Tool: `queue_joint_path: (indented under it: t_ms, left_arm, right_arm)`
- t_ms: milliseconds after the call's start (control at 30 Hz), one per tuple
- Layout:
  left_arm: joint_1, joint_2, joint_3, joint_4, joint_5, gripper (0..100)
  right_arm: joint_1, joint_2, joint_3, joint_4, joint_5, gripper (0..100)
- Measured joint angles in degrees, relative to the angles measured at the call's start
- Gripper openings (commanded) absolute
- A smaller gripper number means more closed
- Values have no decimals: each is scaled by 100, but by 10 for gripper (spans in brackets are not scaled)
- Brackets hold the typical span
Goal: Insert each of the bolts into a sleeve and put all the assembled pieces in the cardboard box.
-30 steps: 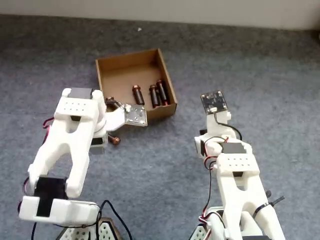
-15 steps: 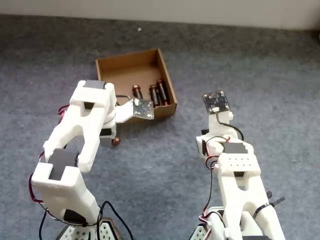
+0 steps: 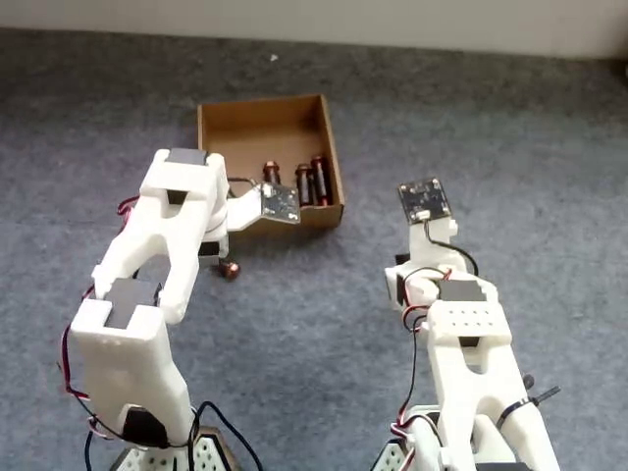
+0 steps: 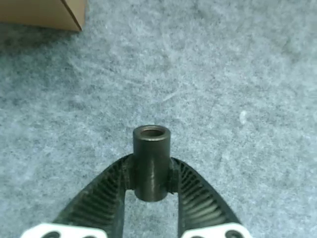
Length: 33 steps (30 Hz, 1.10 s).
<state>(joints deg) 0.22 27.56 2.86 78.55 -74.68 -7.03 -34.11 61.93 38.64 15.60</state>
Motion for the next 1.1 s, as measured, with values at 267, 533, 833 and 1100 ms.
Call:
queue_joint_path:
  t_ms: [267, 533, 833, 1100]
  left_arm:
    - [79, -9, -141, 378, 44, 21]
    - [132, -237, -35, 747, 44, 21]
    - [202, -1468, 1108, 809, 44, 94]
    - [123, -1644, 1618, -264, 44, 140]
  right_arm:
    - [0, 0, 0, 0, 0, 4]
    - [0, 0, 0, 0, 0, 4]
    - [0, 0, 0, 0, 0, 4]
    - [0, 0, 0, 0, 0, 4]
